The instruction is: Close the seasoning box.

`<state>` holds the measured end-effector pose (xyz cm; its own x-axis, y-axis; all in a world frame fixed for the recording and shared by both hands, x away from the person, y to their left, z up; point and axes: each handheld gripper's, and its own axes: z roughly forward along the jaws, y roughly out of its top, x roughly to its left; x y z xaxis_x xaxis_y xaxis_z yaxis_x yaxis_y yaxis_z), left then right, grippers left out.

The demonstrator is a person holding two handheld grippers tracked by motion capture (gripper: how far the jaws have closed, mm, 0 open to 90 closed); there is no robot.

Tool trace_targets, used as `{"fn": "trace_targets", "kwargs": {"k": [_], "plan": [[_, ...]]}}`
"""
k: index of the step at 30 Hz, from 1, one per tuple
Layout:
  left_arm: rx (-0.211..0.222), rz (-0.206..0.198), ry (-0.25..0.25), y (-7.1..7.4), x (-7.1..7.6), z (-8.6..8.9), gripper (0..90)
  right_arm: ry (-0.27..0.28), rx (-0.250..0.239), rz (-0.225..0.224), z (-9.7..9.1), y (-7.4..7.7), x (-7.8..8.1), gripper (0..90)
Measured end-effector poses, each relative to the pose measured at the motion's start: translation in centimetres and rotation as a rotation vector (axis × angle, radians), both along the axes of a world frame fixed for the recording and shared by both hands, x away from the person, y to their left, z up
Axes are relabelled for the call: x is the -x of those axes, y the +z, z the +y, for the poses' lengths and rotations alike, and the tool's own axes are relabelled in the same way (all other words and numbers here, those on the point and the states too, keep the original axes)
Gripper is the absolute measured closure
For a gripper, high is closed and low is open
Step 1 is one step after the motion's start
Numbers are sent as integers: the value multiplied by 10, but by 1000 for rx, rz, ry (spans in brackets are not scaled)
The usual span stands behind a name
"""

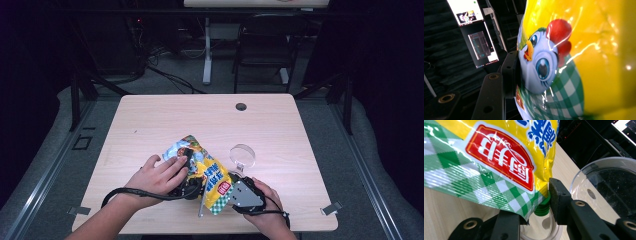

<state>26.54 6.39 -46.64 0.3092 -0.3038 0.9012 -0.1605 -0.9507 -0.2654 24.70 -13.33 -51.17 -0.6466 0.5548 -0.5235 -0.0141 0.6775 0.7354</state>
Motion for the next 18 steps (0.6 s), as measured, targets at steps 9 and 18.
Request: {"fn": "trace_targets", "kwargs": {"k": [9,18], "plan": [[-18,-1,-4,2,0,0,565,4,-7,6,1,-1,0,714],[-33,-18,-26,5,0,0,567,7,-47,19,-1,-1,-2,713]]}}
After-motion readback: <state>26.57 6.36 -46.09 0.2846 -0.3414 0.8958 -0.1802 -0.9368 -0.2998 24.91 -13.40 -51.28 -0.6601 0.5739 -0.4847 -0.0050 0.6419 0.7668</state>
